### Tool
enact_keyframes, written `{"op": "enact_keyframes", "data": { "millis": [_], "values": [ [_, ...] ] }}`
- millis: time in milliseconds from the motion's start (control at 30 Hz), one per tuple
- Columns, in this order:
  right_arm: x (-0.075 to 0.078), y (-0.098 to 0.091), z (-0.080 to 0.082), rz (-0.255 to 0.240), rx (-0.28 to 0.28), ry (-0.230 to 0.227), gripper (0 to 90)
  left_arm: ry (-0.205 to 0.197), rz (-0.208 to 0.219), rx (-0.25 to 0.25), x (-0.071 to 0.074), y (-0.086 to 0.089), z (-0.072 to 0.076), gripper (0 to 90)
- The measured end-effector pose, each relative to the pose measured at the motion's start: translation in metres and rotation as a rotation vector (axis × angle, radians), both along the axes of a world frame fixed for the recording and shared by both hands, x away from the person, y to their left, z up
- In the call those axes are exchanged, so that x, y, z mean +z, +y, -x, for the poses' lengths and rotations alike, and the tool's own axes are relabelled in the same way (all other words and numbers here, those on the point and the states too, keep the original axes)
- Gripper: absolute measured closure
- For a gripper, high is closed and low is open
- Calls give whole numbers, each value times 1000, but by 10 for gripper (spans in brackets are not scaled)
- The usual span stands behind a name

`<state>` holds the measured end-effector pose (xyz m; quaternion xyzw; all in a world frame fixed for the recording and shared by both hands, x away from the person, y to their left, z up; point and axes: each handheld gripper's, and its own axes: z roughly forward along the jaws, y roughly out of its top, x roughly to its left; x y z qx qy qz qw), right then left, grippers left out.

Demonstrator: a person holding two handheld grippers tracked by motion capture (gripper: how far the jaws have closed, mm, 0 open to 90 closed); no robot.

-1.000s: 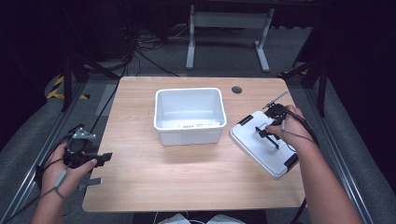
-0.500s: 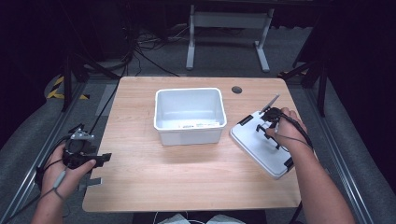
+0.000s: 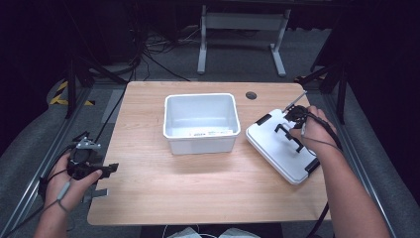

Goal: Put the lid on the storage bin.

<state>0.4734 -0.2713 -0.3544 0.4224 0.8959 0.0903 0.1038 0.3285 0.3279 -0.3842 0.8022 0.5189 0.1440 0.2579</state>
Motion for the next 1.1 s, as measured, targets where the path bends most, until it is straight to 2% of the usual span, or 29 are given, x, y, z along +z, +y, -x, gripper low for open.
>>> {"op": "enact_keyframes", "data": {
  "millis": [300, 567, 633, 867, 1100],
  "values": [
    [49, 1, 1, -2, 28, -62, 852, -1, 8, 16, 0, 3, 4, 360],
    [76, 8, 1, -11, 62, -93, 852, 1, 7, 17, 0, 6, 7, 356],
    [79, 10, 1, -12, 68, -98, 852, 2, 8, 18, 0, 6, 7, 355],
    [97, 30, -1, -19, 118, -112, 852, 4, 3, 24, 0, 8, 11, 353],
    [110, 62, -6, -15, 191, -126, 852, 8, 1, 52, 0, 16, 22, 334]
  ]
}}
